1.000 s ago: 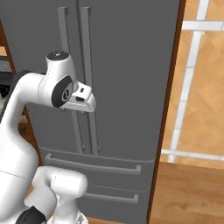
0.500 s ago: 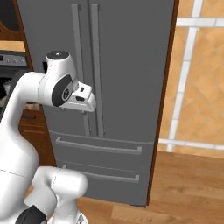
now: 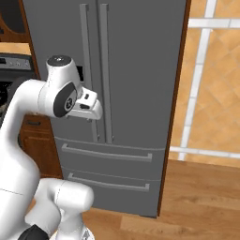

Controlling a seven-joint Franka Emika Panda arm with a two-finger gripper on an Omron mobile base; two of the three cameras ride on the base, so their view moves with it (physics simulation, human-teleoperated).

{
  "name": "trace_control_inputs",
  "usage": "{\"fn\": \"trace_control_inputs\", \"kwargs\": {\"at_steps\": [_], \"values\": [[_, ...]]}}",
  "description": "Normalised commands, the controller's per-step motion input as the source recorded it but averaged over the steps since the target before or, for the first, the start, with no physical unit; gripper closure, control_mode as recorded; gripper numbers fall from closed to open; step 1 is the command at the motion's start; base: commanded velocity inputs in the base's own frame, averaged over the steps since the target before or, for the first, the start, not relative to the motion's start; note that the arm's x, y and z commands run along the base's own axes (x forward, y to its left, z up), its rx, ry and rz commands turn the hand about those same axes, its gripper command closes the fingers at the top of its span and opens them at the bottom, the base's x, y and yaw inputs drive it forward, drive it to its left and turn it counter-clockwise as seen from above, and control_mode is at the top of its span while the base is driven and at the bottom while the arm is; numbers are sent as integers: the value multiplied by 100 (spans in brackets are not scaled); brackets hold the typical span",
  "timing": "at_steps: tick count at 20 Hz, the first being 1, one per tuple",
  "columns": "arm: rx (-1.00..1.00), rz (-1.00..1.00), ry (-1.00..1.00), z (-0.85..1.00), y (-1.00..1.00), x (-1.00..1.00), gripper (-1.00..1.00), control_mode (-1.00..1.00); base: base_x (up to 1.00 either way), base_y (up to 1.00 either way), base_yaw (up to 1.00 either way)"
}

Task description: Grab a lemon wedge from the fridge and one ice cube from the ice bowl, and put them in the glass of lemonade.

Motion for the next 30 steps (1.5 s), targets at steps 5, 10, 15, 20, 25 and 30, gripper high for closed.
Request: {"fn": "trace_control_inputs", "kwargs": {"at_steps": [5,10,15,20,25,30], "values": [[0,0,-18,39,0,-5,-100,-100,0,0,0],[0,0,-17,59,0,0,-100,-100,0,0,0],[0,0,-19,48,0,0,-100,-100,0,0,0],[0,0,-16,53,0,0,-100,-100,0,0,0],[0,-3,-8,30,0,0,-100,-100,0,0,0],[-1,0,0,0,-2,11,-100,-100,0,0,0]]}}
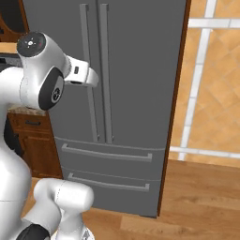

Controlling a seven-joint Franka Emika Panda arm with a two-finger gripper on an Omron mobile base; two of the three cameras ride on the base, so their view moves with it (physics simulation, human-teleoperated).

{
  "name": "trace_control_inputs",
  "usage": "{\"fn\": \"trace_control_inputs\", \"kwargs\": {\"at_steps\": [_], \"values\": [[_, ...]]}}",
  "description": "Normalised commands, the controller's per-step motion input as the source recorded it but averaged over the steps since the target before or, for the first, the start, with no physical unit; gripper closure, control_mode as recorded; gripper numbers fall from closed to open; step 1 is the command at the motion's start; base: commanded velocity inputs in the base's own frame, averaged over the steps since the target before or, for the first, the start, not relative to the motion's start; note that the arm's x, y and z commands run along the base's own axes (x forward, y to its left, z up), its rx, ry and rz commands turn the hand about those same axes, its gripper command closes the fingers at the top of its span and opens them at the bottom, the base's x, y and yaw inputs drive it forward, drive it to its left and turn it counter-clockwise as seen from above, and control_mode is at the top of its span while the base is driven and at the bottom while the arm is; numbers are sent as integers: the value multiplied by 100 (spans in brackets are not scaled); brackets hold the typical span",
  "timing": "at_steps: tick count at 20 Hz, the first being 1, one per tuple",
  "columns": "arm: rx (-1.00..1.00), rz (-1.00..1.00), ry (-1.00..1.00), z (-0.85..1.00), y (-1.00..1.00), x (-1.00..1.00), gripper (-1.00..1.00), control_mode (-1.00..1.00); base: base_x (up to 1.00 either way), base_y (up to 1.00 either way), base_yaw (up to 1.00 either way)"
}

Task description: Grab a lemon wedge from the fridge and one ice cube from the ice bowl, and put them in the glass of lemonade.

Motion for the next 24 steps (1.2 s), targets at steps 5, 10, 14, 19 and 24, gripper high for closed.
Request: {"fn": "trace_control_inputs", "kwargs": {"at_steps": [5,10,14,19,24], "values": [[0,-3,-1,-9,21,53,-100,-100,0,0,0],[-3,-4,0,-13,31,78,-100,-100,0,0,0],[0,0,2,-31,-19,54,-100,-100,0,0,0],[-1,0,1,-19,-4,48,-100,-100,0,0,0],[0,0,-2,-20,-7,46,-100,-100,0,0,0]]}}
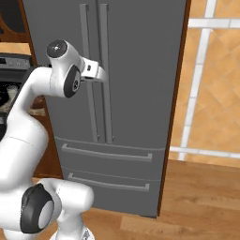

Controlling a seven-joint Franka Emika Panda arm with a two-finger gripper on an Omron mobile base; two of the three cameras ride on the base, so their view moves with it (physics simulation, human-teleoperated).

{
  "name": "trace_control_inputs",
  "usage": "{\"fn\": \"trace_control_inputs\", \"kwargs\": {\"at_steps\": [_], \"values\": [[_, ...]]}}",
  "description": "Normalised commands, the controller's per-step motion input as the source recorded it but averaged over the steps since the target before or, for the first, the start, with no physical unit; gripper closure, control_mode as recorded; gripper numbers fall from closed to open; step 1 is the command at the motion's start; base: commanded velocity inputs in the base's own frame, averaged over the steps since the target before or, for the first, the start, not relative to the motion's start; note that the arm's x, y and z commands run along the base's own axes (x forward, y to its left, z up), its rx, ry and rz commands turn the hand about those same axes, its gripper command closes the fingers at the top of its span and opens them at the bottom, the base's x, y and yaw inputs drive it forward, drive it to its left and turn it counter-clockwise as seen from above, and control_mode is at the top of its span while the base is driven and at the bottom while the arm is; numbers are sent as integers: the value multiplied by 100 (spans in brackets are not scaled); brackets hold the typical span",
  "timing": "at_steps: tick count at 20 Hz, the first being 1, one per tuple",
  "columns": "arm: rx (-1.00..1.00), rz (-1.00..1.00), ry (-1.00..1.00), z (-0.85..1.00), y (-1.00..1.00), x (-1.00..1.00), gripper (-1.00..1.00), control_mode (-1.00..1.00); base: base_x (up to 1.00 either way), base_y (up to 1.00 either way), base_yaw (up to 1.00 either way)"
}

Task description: Grab a lemon wedge from the fridge and one ice cube from the ice bowl, and put them in the glass of lemonade.

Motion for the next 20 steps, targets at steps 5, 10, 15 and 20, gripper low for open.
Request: {"fn": "trace_control_inputs", "kwargs": {"at_steps": [5,10,15,20], "values": [[0,0,0,-16,-18,46,-100,-100,0,0,0],[0,0,0,-1,1,52,-100,-100,0,0,0],[0,0,0,0,-17,37,-100,-100,0,0,0],[0,1,0,-1,0,48,-100,-100,0,0,0]]}}
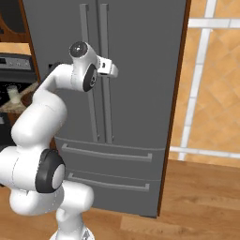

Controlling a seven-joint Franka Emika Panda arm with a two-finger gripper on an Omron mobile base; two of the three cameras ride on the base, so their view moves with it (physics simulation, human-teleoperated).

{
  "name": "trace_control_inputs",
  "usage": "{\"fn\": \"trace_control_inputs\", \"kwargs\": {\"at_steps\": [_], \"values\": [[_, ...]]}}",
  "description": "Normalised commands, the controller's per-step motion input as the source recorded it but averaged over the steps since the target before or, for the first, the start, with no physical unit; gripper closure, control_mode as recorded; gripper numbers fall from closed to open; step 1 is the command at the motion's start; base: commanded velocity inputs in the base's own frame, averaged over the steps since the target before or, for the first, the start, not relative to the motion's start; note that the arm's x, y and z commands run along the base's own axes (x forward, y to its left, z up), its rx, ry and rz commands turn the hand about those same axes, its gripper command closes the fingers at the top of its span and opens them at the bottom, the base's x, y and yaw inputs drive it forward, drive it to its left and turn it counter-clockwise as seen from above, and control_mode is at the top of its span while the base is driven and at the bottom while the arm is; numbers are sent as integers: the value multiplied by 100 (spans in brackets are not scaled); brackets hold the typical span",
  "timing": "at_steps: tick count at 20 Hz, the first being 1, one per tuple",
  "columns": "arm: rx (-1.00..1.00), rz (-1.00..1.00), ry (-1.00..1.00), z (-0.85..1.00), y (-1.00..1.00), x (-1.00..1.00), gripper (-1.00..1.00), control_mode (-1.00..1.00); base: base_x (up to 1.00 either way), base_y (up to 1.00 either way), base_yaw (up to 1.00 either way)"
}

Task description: Grab a lemon wedge from the fridge and one ice cube from the ice bowl, and put them in the glass of lemonade.

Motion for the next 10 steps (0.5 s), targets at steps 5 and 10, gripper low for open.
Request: {"fn": "trace_control_inputs", "kwargs": {"at_steps": [5,10], "values": [[0,0,0,-6,0,14,-100,-100,0,0,0],[0,0,0,-11,2,55,-100,-100,0,0,0]]}}
